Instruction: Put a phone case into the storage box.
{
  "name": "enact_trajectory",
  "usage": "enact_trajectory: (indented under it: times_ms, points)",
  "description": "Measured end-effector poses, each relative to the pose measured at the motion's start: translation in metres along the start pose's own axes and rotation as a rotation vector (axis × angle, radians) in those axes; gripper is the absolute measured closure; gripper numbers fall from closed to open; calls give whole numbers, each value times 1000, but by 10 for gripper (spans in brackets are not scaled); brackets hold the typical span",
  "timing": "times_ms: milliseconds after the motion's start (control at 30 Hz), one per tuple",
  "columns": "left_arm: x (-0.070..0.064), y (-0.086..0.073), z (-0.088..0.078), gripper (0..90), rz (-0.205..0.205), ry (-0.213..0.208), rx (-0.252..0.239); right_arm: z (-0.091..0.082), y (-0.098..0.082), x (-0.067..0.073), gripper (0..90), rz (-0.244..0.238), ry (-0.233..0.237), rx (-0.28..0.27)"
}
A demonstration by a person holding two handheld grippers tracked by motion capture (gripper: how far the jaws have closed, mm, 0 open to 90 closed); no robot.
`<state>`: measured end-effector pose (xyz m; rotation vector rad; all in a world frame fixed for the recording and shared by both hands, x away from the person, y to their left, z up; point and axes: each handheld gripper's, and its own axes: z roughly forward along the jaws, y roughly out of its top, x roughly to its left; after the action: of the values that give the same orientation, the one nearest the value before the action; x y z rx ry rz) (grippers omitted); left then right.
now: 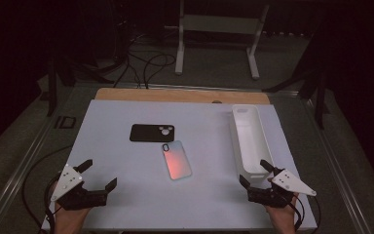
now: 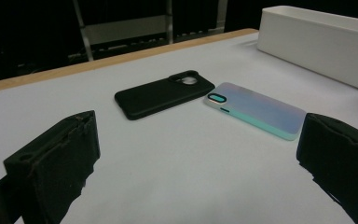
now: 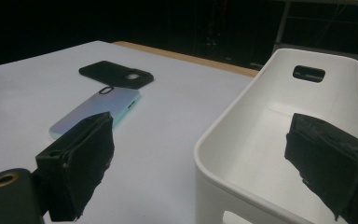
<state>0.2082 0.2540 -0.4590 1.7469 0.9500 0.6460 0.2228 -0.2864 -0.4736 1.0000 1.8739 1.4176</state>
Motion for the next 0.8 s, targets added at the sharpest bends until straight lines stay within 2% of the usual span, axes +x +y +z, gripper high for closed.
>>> enact_trajectory:
  times_ms: [400, 600, 633, 800]
  points:
    - [-4, 10, 6, 8, -11, -7, 23, 2, -2, 0, 77, 3, -9, 8]
    - [-7, 18, 15, 8, 0, -21, 31, 2, -2, -1, 78, 7, -11, 5]
    - [-11, 22, 21, 8, 11, -25, 33, 2, -2, -1, 77, 7, -11, 5]
    - [-14, 27, 31, 1, 11, -35, 43, 2, -2, -1, 78, 5, -15, 9]
